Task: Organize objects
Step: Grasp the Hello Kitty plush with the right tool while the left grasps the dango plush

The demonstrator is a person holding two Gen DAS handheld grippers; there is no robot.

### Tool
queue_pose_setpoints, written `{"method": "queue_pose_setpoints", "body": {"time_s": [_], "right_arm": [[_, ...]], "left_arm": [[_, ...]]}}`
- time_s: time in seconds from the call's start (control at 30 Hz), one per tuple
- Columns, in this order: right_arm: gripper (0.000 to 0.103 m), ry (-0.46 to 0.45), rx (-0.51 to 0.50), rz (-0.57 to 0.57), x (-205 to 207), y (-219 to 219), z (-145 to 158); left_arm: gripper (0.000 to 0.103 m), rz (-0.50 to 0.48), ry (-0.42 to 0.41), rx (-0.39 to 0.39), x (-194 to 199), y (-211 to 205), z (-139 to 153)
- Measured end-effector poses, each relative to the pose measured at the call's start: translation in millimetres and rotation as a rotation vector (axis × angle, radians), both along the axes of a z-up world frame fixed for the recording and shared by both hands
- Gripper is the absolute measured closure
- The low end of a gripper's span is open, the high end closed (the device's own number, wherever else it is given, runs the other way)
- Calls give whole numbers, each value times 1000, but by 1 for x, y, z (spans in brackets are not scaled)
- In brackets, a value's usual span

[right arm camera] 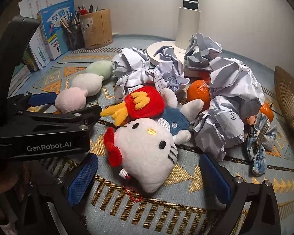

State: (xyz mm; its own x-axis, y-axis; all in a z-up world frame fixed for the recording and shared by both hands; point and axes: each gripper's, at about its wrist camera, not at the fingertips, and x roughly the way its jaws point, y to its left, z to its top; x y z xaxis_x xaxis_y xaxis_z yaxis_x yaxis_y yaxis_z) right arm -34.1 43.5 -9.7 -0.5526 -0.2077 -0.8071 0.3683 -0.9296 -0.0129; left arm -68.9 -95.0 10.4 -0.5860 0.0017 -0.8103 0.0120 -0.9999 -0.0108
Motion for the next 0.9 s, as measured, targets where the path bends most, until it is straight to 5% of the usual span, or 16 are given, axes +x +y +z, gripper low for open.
{"method": "queue_pose_setpoints", "body": {"time_s": [0.9], "right_arm": [[0,1,-4,-2,2,1,-1]], "left_arm": [[0,-1,2,0,-1,2,0]]}}
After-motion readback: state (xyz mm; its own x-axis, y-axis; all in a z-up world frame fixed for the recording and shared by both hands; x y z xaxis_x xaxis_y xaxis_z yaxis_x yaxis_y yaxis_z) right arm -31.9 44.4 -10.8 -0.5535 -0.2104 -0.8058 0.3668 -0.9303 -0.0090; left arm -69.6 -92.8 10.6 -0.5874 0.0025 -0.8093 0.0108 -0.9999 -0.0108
